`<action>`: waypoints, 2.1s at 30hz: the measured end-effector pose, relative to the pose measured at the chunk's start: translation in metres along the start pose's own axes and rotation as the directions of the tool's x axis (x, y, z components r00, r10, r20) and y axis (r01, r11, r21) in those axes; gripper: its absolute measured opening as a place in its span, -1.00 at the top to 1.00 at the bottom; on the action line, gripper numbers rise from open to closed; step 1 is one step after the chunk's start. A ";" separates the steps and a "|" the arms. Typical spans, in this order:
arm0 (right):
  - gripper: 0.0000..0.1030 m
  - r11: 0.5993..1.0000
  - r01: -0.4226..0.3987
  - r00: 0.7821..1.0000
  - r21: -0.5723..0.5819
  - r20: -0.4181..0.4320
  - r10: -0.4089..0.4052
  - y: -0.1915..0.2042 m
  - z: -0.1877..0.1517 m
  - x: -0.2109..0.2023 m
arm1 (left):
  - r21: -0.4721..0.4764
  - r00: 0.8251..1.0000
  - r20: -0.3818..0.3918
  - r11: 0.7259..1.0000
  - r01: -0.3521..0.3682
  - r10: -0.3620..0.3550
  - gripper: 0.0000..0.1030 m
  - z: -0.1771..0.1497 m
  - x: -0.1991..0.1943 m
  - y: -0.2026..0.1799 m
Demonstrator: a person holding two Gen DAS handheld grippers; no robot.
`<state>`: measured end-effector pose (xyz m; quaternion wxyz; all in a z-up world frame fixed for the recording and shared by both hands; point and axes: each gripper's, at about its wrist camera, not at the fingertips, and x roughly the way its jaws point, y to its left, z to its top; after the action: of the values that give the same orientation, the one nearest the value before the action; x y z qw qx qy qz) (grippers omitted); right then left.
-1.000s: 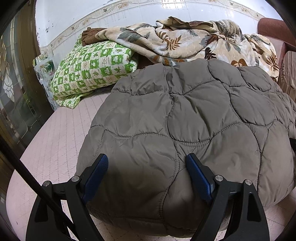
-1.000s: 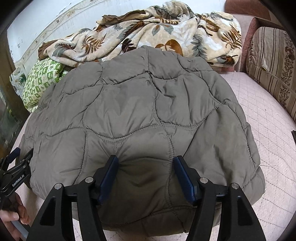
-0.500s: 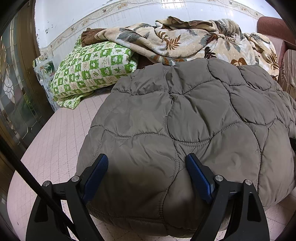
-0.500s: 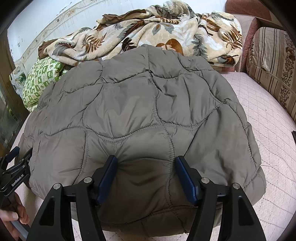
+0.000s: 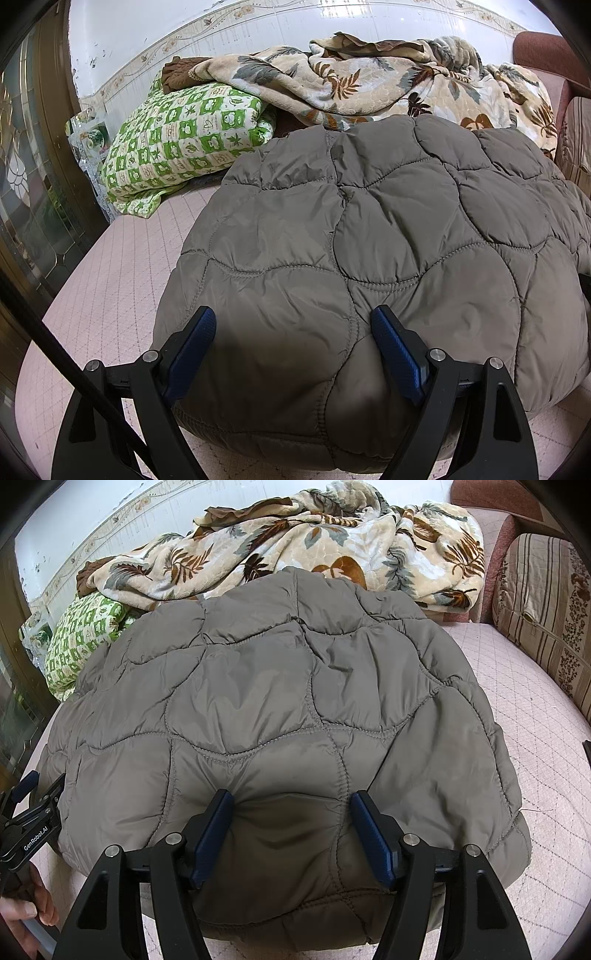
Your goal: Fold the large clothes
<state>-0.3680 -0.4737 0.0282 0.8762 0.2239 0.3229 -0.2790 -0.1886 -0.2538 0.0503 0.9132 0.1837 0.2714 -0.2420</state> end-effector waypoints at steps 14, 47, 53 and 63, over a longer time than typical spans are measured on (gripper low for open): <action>-0.41 1.000 -0.001 1.000 0.000 -0.001 0.001 0.000 0.000 0.000 | 0.001 1.000 0.001 1.000 0.000 0.000 -0.67 0.000 0.000 0.000; -0.77 0.635 -0.242 0.965 0.734 0.115 0.235 -0.155 -0.064 -0.040 | -0.695 0.868 -0.142 0.672 0.255 -0.476 -0.67 -0.064 0.024 0.165; -0.65 0.625 -0.204 0.976 0.754 0.111 0.185 -0.146 -0.059 -0.022 | -0.714 0.880 -0.131 0.659 0.235 -0.456 -0.67 -0.057 0.039 0.147; 0.33 0.969 0.182 0.981 0.165 0.042 -0.192 -0.062 -0.018 -0.043 | -0.166 0.990 -0.137 0.986 0.002 -0.025 -0.03 -0.011 0.009 0.073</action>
<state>-0.4428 -0.4949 0.0320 0.8341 0.2541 0.2934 -0.3919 -0.1462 -0.1921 0.0515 0.9026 0.1220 0.3545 -0.2114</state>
